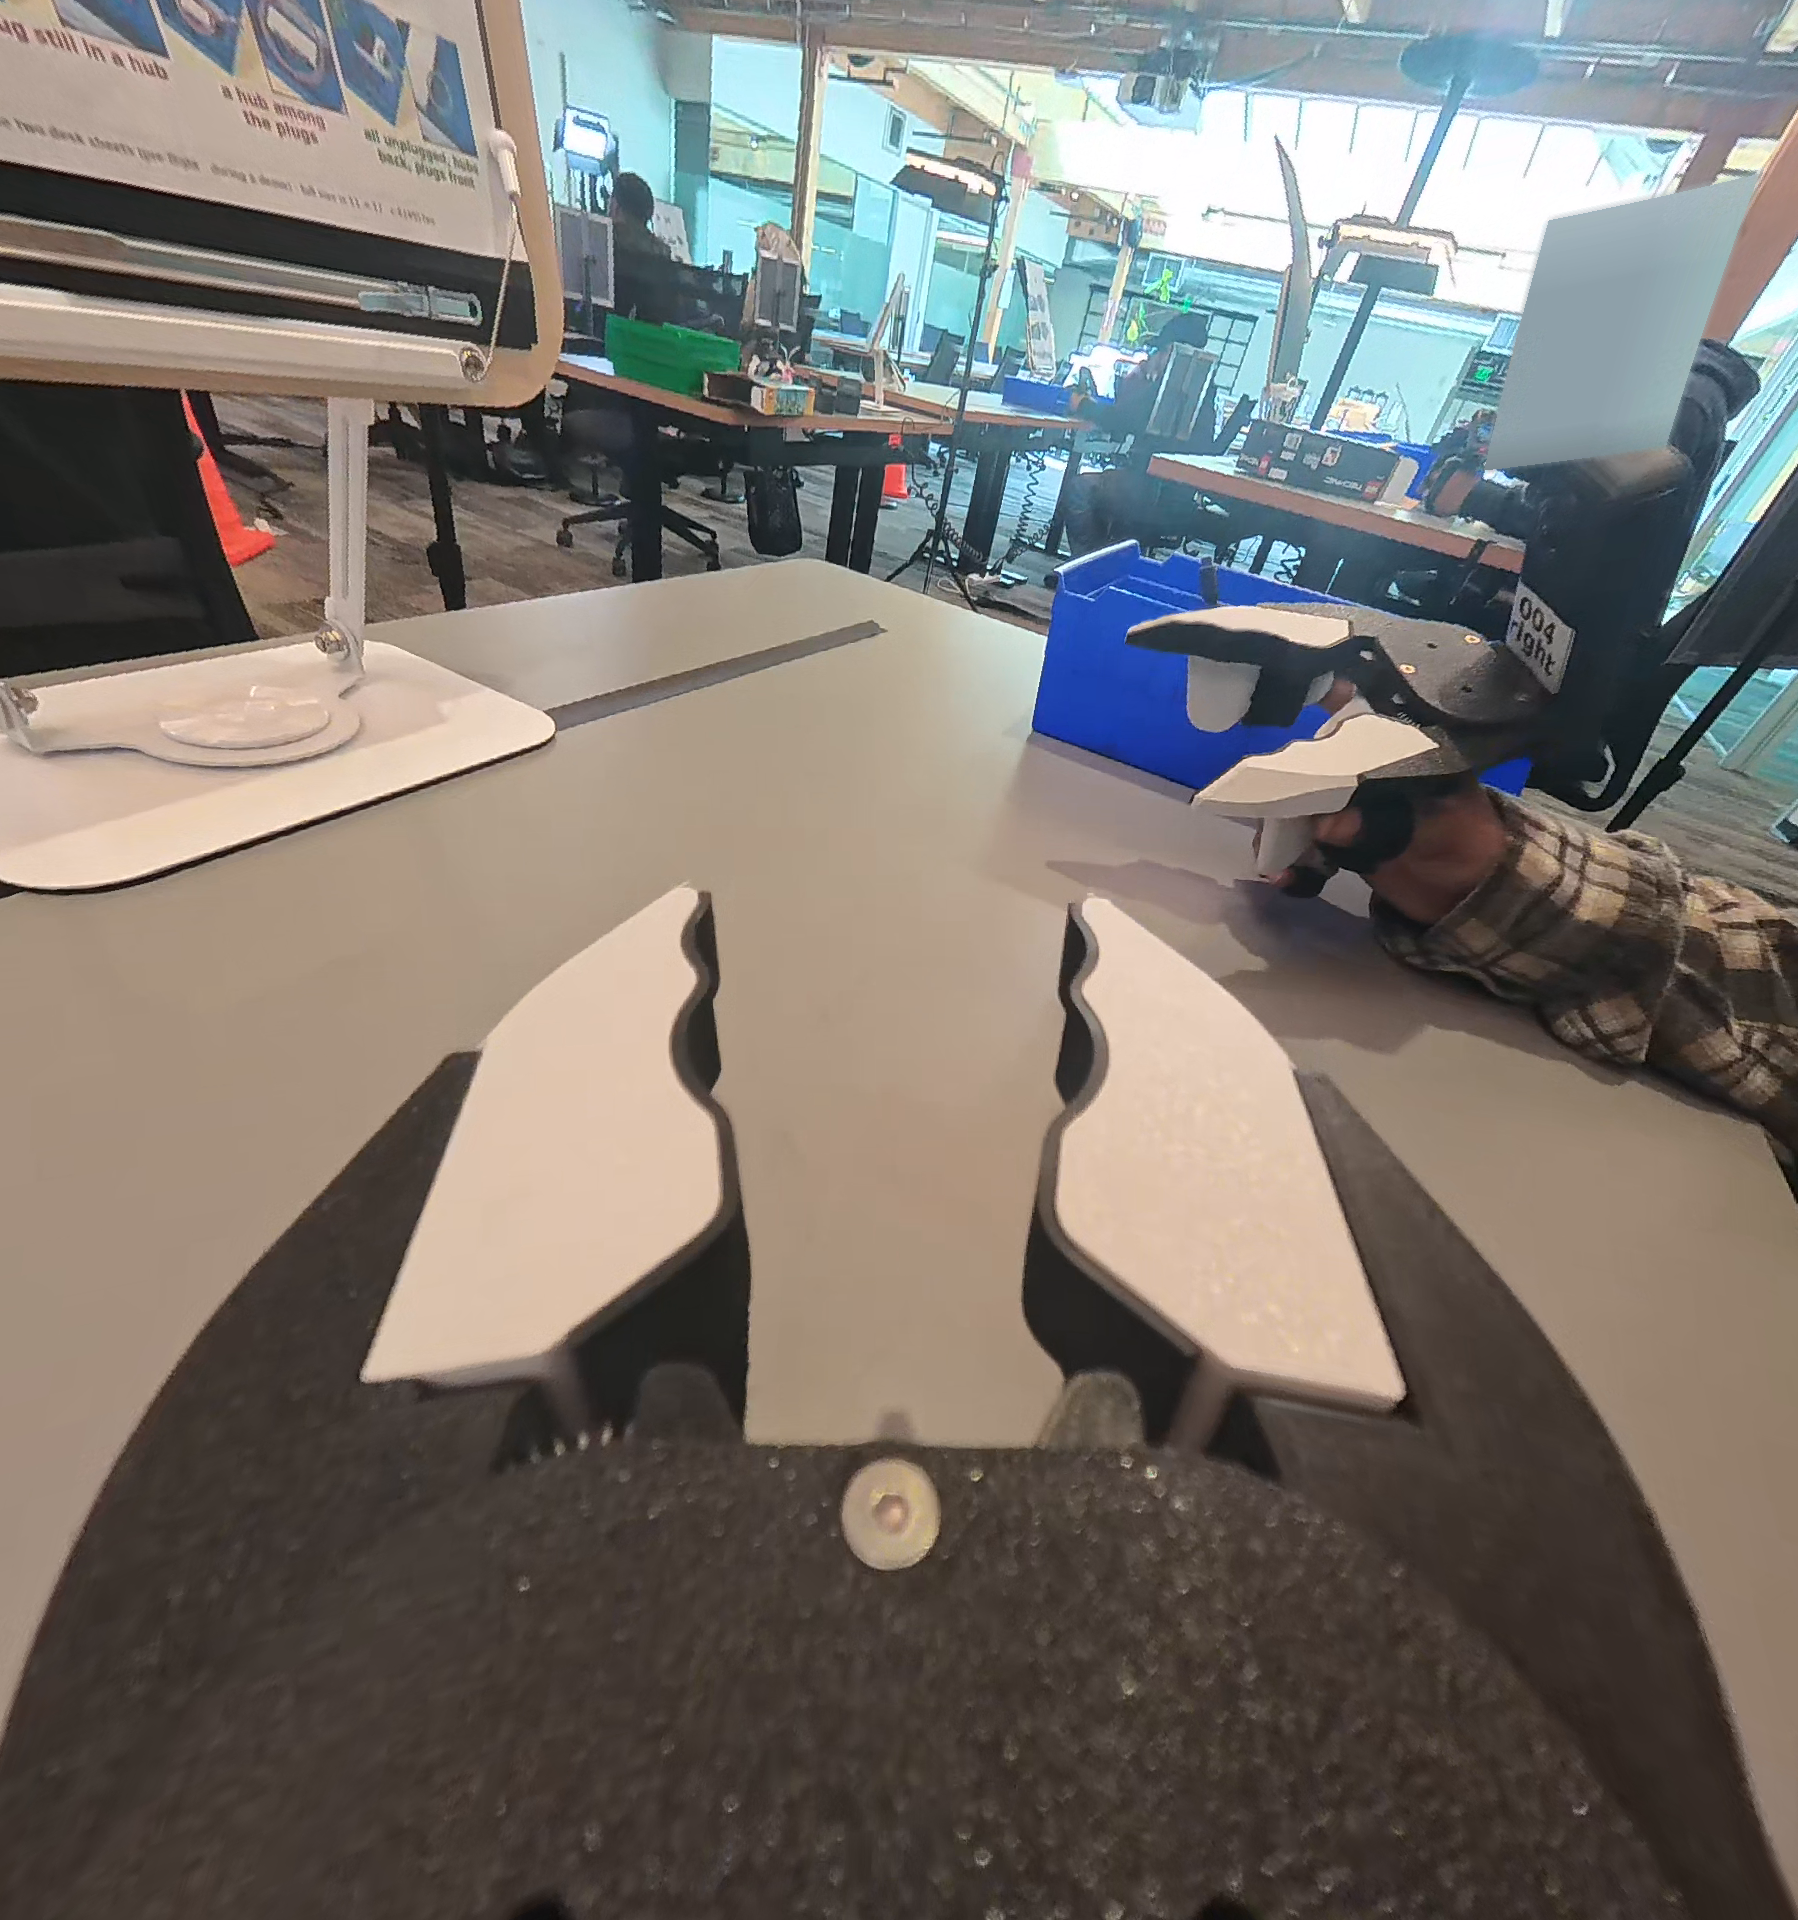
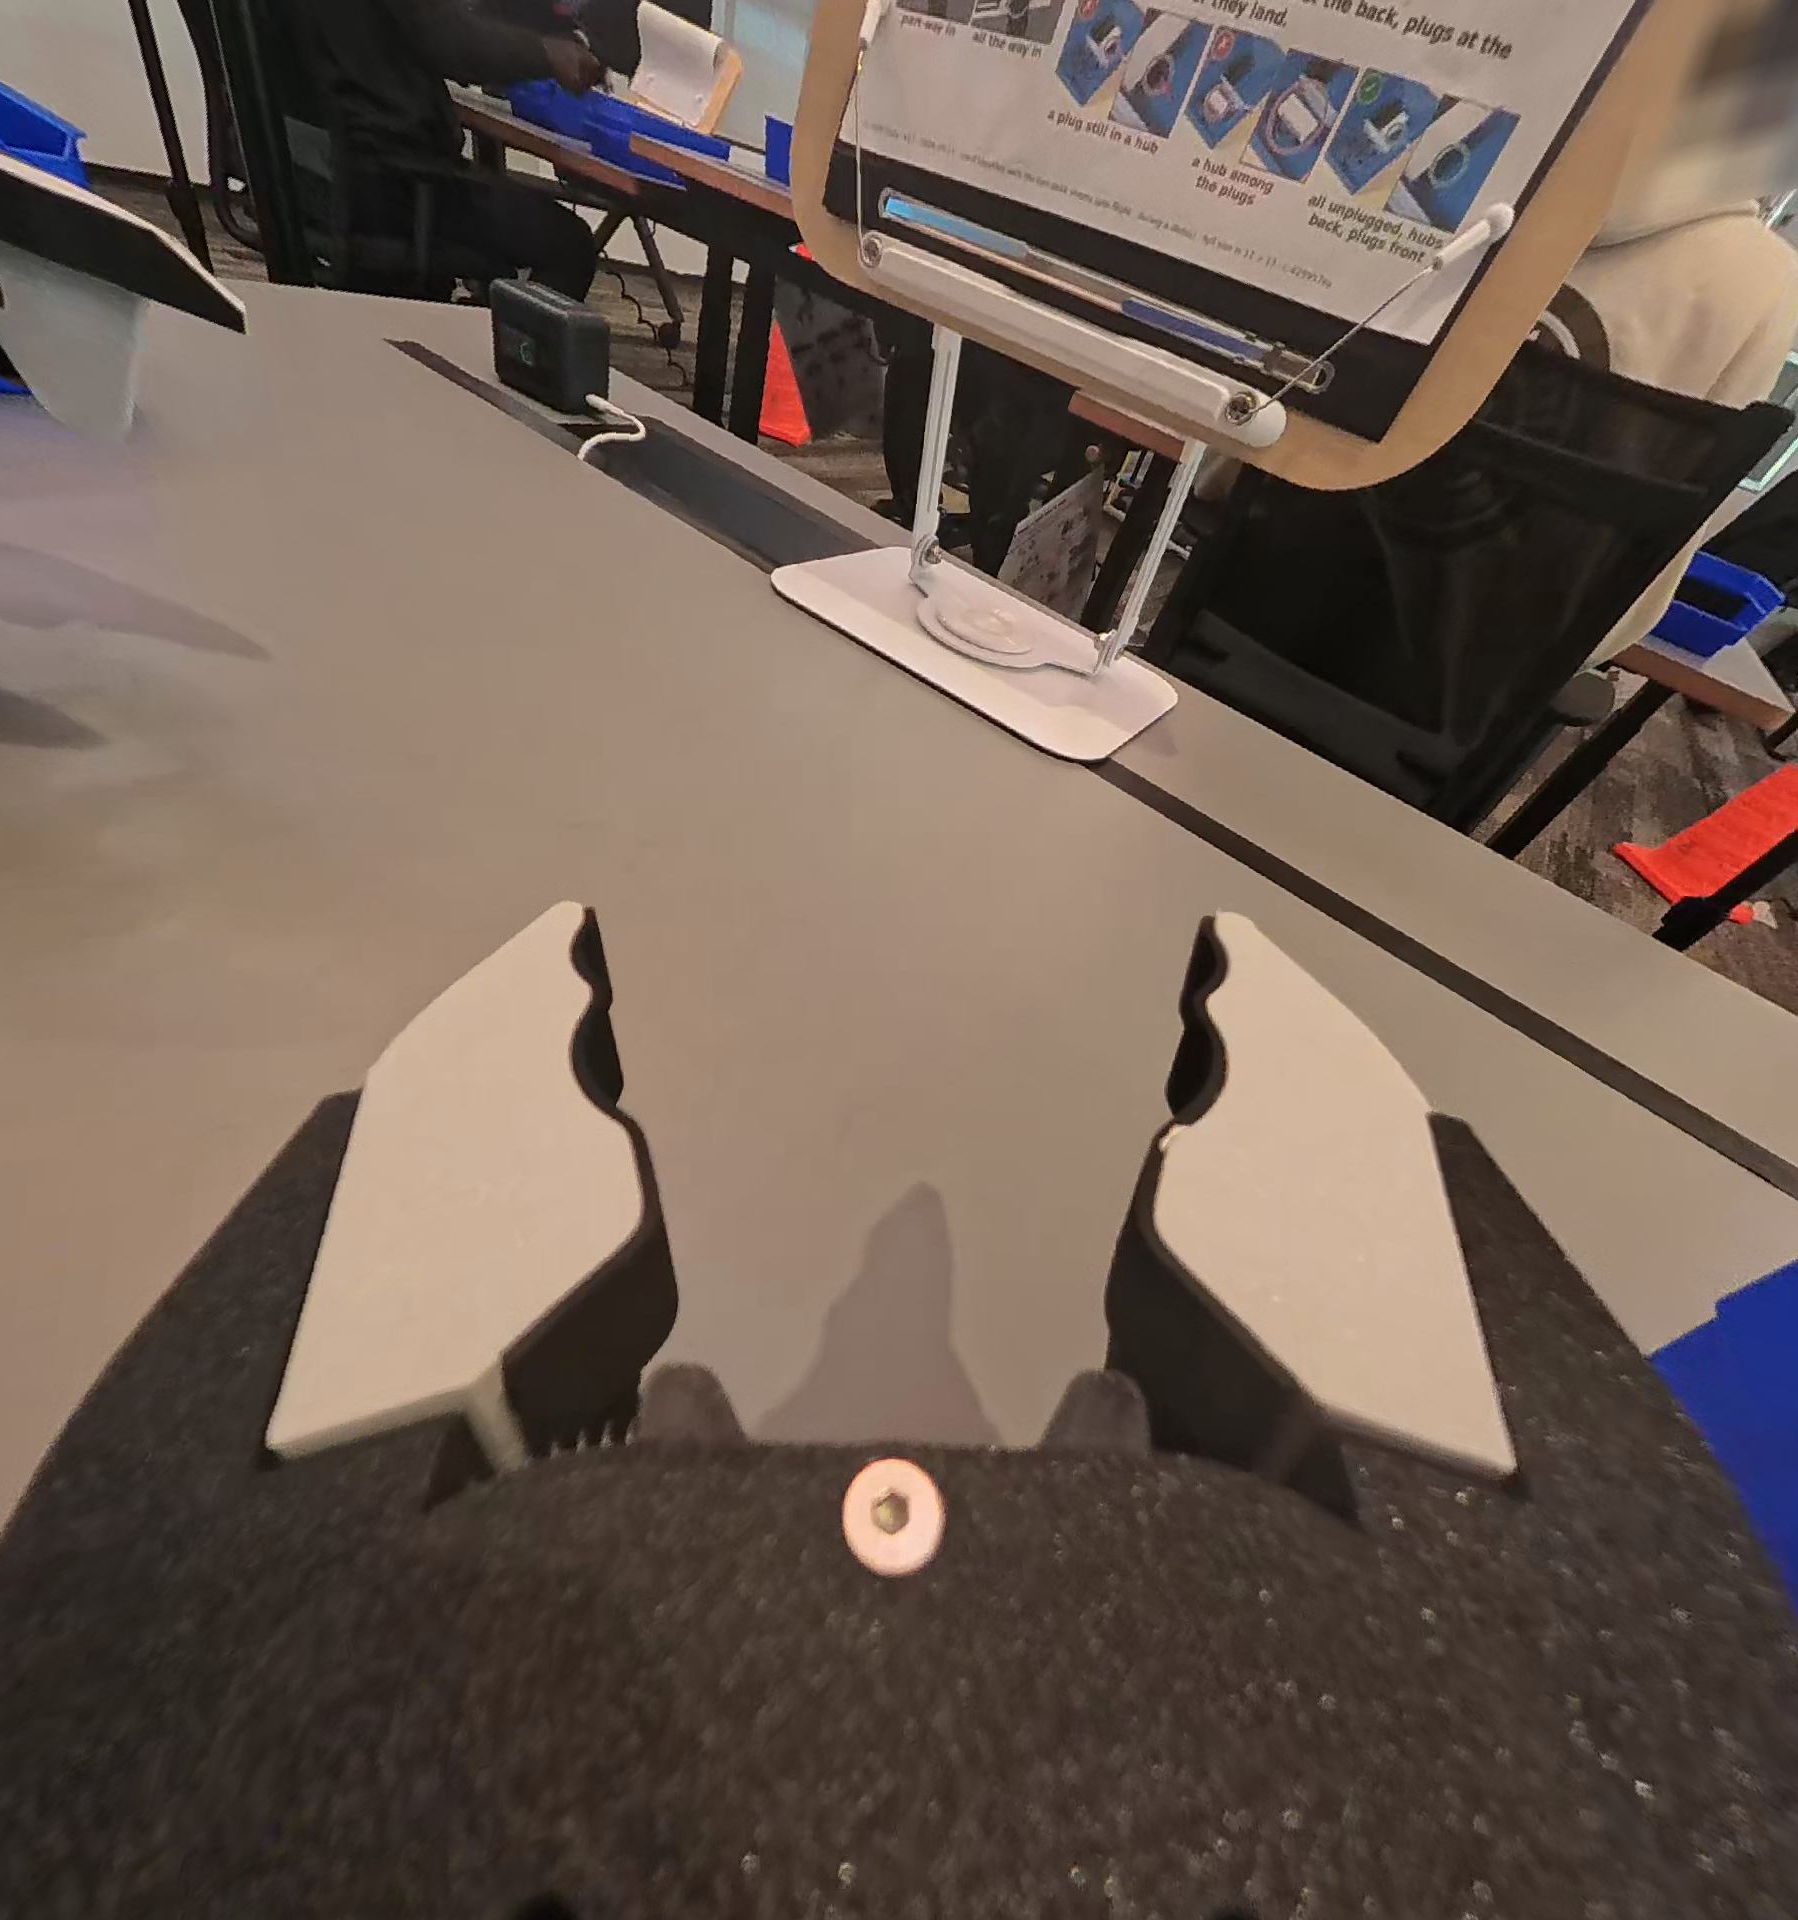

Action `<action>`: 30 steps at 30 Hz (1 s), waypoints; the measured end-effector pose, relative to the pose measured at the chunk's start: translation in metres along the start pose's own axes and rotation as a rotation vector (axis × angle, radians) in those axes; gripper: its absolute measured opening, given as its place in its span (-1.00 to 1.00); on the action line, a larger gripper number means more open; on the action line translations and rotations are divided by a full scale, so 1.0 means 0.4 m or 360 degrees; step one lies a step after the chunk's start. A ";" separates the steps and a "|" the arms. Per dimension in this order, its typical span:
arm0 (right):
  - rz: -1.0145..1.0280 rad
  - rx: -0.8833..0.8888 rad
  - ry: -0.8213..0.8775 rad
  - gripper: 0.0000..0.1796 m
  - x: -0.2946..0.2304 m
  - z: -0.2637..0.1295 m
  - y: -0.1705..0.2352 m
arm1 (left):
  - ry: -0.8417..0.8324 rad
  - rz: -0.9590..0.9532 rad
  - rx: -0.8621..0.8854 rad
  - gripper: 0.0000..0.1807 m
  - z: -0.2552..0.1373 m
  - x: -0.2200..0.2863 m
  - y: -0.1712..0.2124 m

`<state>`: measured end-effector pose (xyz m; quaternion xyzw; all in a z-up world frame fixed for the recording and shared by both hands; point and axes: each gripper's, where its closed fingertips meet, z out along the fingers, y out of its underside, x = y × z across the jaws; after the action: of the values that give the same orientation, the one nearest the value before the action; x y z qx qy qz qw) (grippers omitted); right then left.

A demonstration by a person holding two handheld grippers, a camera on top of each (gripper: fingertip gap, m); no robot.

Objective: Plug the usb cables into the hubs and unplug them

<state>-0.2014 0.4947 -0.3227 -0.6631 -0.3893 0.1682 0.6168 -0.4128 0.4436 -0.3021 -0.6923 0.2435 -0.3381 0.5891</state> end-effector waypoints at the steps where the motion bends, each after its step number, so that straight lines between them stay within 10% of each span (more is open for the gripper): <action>1: 0.0001 -0.0002 -0.0007 0.14 -0.002 0.000 0.001 | 0.0001 -0.0002 0.0000 -0.31 0.000 0.000 0.000; 30: -0.0006 -0.0057 0.0007 -0.13 0.012 -0.002 0.029 | -0.0177 0.0046 -0.0063 -0.31 -0.015 -0.061 0.016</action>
<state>-0.1939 0.4984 -0.3322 -0.6738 -0.3921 0.1586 0.6059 -0.4328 0.4563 -0.3123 -0.7179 0.2270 -0.2857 0.5929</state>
